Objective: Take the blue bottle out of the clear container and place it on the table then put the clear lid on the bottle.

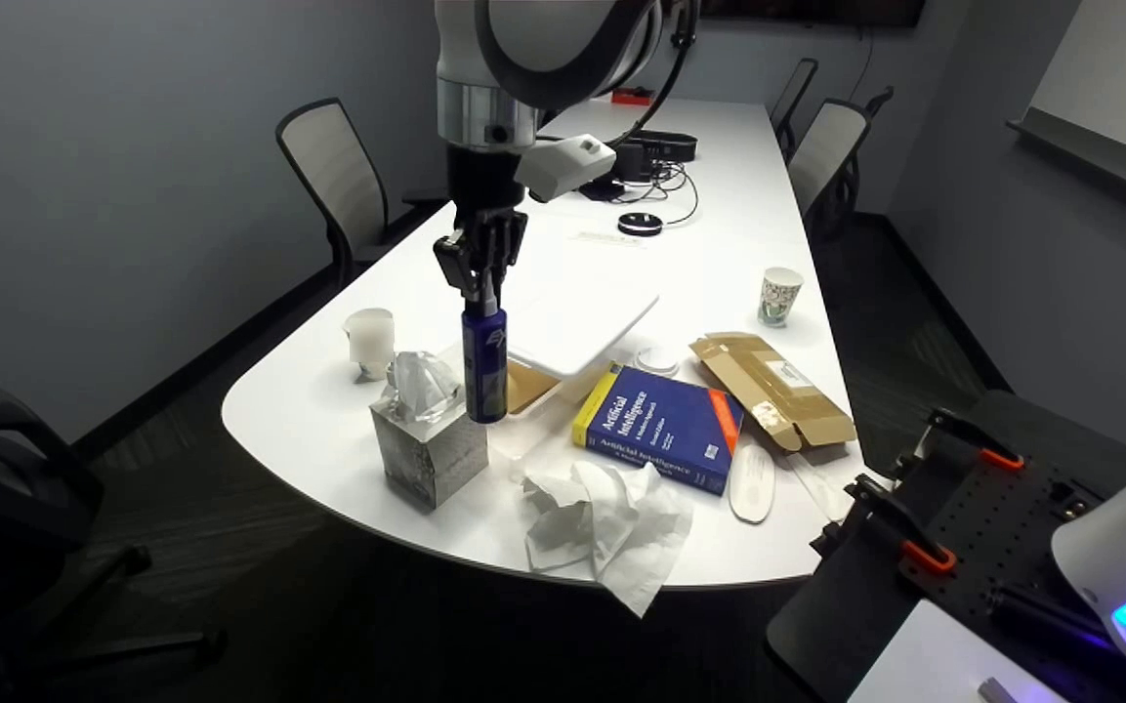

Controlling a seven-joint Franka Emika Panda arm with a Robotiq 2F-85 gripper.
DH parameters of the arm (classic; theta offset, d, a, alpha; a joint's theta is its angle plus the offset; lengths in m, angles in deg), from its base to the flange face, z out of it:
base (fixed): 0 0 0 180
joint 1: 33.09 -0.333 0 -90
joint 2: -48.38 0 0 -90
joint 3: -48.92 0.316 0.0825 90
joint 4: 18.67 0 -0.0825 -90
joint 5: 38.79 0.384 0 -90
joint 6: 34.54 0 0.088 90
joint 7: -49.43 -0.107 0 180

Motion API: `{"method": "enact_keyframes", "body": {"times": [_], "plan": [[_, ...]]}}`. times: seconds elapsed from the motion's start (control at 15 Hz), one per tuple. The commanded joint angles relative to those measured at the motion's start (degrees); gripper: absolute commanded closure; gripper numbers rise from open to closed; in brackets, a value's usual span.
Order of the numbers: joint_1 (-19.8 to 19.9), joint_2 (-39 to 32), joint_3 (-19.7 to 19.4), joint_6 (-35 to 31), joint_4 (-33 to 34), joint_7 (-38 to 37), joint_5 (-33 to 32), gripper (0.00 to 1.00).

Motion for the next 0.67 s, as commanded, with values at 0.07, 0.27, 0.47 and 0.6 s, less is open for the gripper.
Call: {"method": "enact_keyframes", "body": {"times": [0.07, 0.27, 0.47, 0.6], "plan": [[-1.26, 2.77, 0.02, -1.22, -5.13, -3.31, -0.03, 0.92], [-1.64, 0.95, -0.18, -3.55, -5.84, -4.19, -0.25, 0.92], [-0.86, -2.16, 0.37, -5.98, -5.75, -2.35, 1.02, 0.92], [-0.5, -4.71, 0.48, -7.72, -5.18, -1.34, 1.43, 0.92]]}}
